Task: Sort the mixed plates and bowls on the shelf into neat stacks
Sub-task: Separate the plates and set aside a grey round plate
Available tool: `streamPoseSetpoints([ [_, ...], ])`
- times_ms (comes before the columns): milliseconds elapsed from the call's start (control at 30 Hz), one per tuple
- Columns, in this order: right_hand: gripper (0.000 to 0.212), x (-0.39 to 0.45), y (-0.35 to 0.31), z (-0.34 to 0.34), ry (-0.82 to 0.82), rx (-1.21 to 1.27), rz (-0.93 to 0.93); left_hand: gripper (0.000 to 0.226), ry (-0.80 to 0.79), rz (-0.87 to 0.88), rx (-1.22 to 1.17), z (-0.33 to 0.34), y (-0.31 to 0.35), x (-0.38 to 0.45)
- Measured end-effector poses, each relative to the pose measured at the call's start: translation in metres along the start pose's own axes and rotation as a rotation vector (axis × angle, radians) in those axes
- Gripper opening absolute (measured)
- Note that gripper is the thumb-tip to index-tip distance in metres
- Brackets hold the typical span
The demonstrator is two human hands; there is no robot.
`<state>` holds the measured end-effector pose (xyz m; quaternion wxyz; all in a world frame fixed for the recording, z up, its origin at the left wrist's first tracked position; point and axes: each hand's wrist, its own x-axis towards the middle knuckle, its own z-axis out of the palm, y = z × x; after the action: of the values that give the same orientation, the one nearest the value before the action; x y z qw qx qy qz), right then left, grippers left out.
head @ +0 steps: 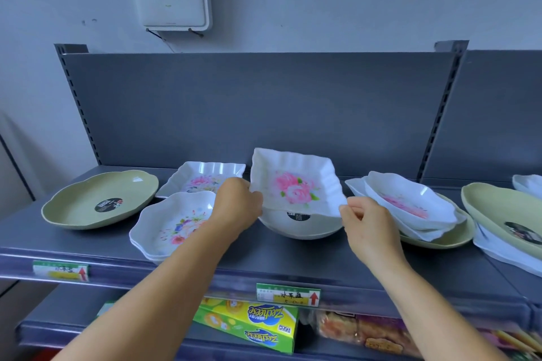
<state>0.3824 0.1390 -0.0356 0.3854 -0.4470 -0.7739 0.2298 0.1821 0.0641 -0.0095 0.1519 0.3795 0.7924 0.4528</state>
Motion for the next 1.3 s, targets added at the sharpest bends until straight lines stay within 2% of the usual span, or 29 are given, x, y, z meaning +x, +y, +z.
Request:
streamPoseSetpoints([
  [100, 0.030, 0.001, -0.003, 0.001, -0.003, 0.004, -0.003, 0.029, 0.039, 0.016, -0.046, -0.011, 0.003, 0.000],
  [167, 0.032, 0.004, 0.001, 0.002, -0.042, -0.081, 0.063, 0.035, 0.067, 0.021, -0.016, -0.017, 0.002, -0.001],
  [267, 0.032, 0.006, 0.003, 0.004, -0.186, -0.236, 0.220, 0.034, 0.079, 0.003, -0.006, -0.023, -0.002, -0.006],
  [333, 0.029, 0.006, 0.003, 0.008, -0.250, -0.253, 0.282, 0.027, 0.086, -0.020, -0.046, -0.028, -0.004, -0.009],
  [433, 0.029, 0.011, 0.002, 0.016, -0.253, -0.159, 0.350, 0.027, 0.103, -0.049, -0.063, -0.035, -0.007, -0.012],
  [600, 0.012, 0.019, -0.003, 0.028, -0.213, 0.113, 0.526, 0.027, 0.150, -0.083, -0.102, -0.041, -0.017, -0.012],
  [667, 0.013, 0.021, -0.003, 0.029, -0.192, 0.185, 0.562, 0.026, 0.174, -0.099, -0.106, -0.046, -0.018, -0.012],
  [767, 0.015, 0.022, -0.006, 0.028, -0.173, 0.215, 0.551, 0.033, 0.215, -0.104, -0.086, -0.054, -0.018, -0.016],
  [933, 0.018, 0.026, -0.018, 0.026, -0.108, 0.247, 0.468, 0.029, 0.310, -0.093, -0.034, -0.075, -0.018, -0.008],
  [1100, 0.018, 0.038, -0.041, 0.029, -0.068, 0.268, 0.386, 0.036, 0.408, -0.088, -0.040, -0.101, -0.028, 0.008],
  [1300, 0.018, 0.054, -0.065, 0.045, 0.019, 0.336, 0.419, 0.038, 0.449, -0.112, -0.044, -0.143, -0.052, 0.044],
])
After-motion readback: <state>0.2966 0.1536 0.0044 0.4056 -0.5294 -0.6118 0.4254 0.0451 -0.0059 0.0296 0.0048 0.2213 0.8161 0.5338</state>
